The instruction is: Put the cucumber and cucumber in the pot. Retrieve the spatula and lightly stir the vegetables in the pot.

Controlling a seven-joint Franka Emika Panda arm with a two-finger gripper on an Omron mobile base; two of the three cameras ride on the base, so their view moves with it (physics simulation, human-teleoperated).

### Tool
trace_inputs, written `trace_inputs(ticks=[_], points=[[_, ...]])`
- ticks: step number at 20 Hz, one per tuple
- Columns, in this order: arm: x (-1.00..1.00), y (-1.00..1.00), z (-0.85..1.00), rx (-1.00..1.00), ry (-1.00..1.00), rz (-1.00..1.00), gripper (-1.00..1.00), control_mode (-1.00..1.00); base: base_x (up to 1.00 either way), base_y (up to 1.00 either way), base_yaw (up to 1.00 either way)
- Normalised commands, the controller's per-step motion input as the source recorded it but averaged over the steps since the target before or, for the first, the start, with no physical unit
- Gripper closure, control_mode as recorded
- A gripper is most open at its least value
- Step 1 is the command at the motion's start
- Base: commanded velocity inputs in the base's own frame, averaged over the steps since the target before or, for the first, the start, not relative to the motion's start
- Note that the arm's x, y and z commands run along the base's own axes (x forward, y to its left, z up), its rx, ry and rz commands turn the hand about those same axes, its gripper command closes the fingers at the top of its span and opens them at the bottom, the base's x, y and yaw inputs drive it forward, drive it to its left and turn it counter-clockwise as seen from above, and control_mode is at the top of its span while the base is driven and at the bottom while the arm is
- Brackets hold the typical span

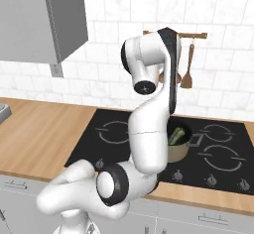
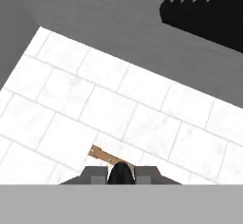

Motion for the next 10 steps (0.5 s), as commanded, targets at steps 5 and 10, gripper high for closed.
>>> trace_inputs(ticks=[5,10], points=[[0.0,-0.13,-0.13,-0.22,0.52,-0.45,1.0,-1.0,0.0,0.0,0.0],[0.0,-0.08,-0.09,0.12,0.59,-0.25,1.0,-1.0,0.0,0.0,0.0]])
